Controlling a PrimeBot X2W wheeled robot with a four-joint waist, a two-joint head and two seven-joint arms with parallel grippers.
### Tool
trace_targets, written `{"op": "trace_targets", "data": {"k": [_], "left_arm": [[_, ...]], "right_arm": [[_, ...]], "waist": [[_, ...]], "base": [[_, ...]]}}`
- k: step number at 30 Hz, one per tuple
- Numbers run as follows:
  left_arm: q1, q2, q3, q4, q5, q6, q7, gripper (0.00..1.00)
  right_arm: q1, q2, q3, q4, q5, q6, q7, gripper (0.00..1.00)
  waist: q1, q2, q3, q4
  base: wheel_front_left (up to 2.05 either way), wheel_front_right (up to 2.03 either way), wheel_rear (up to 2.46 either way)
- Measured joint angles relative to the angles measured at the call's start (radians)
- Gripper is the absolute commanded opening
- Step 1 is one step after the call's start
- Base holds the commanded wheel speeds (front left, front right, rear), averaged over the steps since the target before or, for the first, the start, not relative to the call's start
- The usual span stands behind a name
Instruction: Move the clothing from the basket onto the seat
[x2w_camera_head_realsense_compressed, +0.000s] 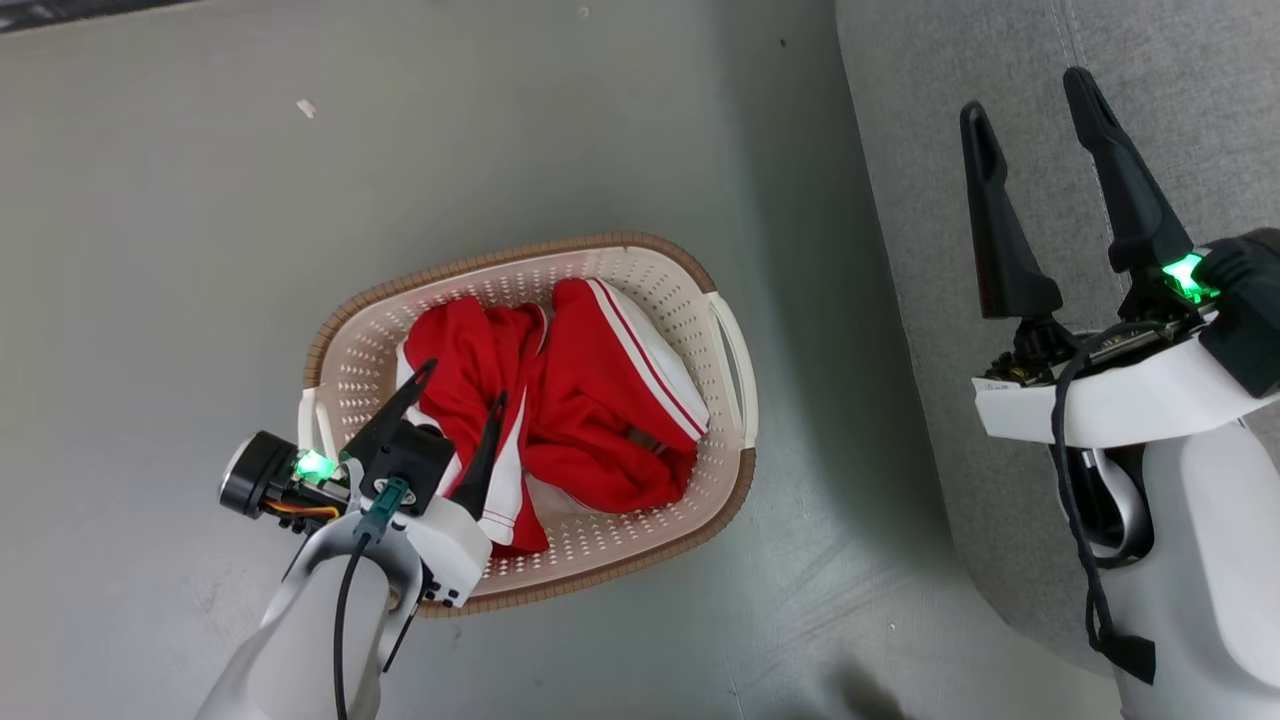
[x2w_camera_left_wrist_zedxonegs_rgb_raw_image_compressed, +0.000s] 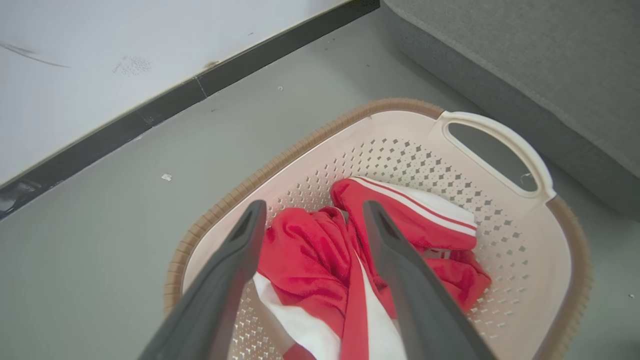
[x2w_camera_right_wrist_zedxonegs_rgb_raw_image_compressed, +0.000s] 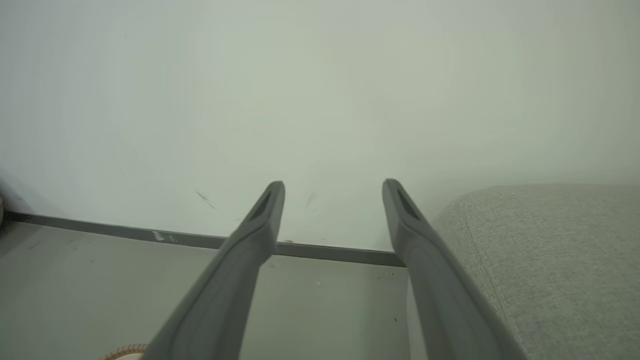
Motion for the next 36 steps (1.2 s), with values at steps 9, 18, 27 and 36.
{"op": "trace_targets", "data": {"k": [9,18,27,36], "left_arm": [[-0.048,0.0,0.001,0.035,0.003,0.0,0.0,1.0],[-0.097,0.012,0.012,0.086,0.009,0.003,0.0,1.0],[-0.14,0.039,0.044,0.117,0.008,0.024,0.0,1.0],[-0.17,0.049,0.066,0.16,-0.001,0.031,0.0,1.0]], "right_arm": [[-0.055,0.0,0.014,-0.01,0.013,0.0,0.0,1.0],[-0.13,-0.001,0.021,-0.023,0.032,0.0,0.0,1.0],[-0.187,-0.001,0.025,-0.03,0.049,0.0,0.0,1.0],[-0.207,-0.001,0.025,-0.031,0.07,0.0,0.0,1.0]], "waist": [[0.0,0.0,0.061,-0.027],[0.0,0.0,0.131,-0.059],[0.0,0.0,0.185,-0.083],[0.0,0.0,0.228,-0.106]], "base": [[0.0,0.0,0.0],[0.0,0.0,0.0],[0.0,0.0,0.0],[0.0,0.0,0.0]]}}
